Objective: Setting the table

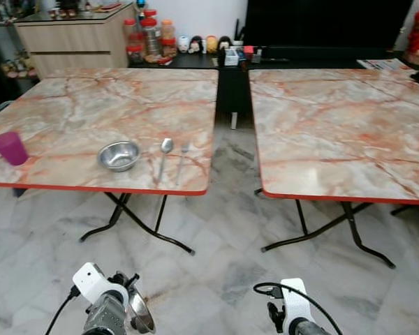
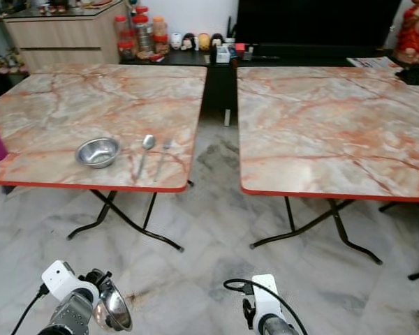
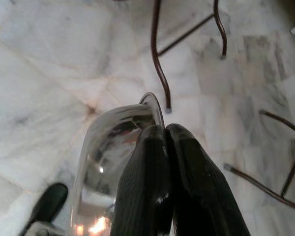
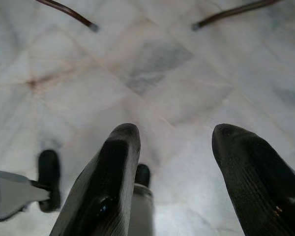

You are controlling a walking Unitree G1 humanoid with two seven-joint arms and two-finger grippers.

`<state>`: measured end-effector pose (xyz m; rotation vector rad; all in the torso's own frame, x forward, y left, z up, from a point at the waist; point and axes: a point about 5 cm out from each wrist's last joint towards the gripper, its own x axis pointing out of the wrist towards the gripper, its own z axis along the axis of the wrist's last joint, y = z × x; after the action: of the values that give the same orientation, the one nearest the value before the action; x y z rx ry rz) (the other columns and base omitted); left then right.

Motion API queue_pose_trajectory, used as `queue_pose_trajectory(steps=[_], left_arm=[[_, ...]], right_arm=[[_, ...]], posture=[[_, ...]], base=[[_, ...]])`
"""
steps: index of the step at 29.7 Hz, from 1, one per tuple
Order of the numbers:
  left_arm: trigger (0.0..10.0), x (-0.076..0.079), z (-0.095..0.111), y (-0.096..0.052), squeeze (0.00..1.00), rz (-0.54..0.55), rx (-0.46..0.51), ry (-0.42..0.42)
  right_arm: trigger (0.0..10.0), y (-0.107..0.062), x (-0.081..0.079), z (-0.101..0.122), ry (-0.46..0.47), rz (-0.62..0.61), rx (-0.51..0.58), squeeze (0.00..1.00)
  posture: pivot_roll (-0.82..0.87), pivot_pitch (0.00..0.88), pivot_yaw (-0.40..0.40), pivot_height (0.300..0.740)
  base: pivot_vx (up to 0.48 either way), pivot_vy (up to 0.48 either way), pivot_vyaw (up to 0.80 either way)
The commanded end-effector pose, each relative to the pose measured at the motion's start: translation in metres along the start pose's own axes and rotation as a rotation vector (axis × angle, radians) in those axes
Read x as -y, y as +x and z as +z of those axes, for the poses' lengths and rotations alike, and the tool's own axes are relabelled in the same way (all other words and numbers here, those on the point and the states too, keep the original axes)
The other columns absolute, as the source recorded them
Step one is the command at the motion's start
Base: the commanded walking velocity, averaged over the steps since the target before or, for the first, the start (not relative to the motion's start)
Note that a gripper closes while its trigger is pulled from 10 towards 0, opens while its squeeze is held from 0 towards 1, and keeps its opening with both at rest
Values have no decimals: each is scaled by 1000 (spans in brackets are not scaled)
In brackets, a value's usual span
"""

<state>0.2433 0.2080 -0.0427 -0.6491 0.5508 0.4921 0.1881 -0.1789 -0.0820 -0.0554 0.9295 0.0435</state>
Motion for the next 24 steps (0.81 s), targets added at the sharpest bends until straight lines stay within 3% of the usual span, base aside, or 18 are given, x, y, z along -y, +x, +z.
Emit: queue_pose_trajectory(steps=[1, 4, 9, 24], left_arm=[[10000, -4, 2, 0, 0, 7, 3, 38], [10000, -5, 1, 0, 0, 11, 3, 37], [10000, -7, 1, -1, 0, 18, 3, 44], [10000, -12, 3, -1, 0, 27, 5, 56]], right_arm=[[10000, 1, -3, 5, 2, 4, 18, 0], [10000, 1, -3, 6, 10, 2, 17, 0], [10000, 1, -3, 7, 14, 0, 25, 0], [10000, 1, -3, 7, 13, 2, 30, 0]], posture=[[9, 0, 9, 732], [2, 0, 11, 732], [-7, 0, 17, 732], [-8, 0, 16, 732]], base=[[0, -319, 0], [0, -330, 0], [0, -352, -725], [0, -325, 0]])
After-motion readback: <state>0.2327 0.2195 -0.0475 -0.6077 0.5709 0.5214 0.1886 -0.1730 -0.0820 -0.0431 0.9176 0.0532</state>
